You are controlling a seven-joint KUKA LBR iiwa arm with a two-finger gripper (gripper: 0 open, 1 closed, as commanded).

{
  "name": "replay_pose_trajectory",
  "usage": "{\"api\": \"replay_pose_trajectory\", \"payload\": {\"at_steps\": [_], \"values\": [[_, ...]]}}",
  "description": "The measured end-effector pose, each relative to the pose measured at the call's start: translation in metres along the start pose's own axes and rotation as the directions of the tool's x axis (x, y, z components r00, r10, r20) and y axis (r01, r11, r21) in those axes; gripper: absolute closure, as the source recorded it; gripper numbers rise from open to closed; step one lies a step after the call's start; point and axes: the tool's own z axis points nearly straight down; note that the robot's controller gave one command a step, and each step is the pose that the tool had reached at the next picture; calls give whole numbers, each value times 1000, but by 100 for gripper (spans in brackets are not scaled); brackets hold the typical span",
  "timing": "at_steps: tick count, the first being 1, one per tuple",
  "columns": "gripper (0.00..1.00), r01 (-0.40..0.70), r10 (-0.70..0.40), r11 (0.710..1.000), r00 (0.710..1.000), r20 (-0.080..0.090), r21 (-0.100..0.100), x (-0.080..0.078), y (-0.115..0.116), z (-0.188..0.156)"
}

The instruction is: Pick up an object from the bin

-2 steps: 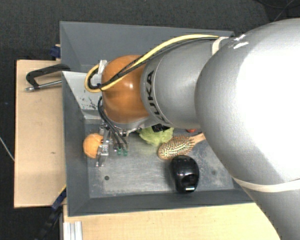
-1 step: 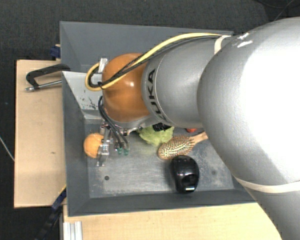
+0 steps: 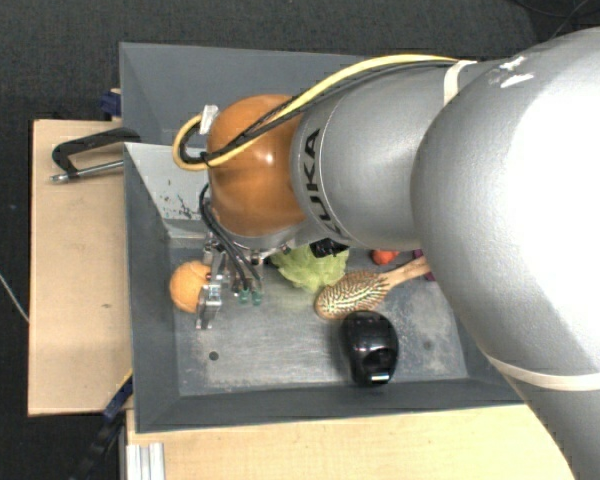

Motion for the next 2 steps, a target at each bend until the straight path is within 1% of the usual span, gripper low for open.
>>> {"api": "replay_pose_trajectory", "payload": {"at_steps": [1, 2], "values": [[100, 0, 0, 1000, 1000, 7, -3, -2, 1, -23], [100, 0, 0, 1000, 1000, 13, -7, -2, 1, -39]]}}
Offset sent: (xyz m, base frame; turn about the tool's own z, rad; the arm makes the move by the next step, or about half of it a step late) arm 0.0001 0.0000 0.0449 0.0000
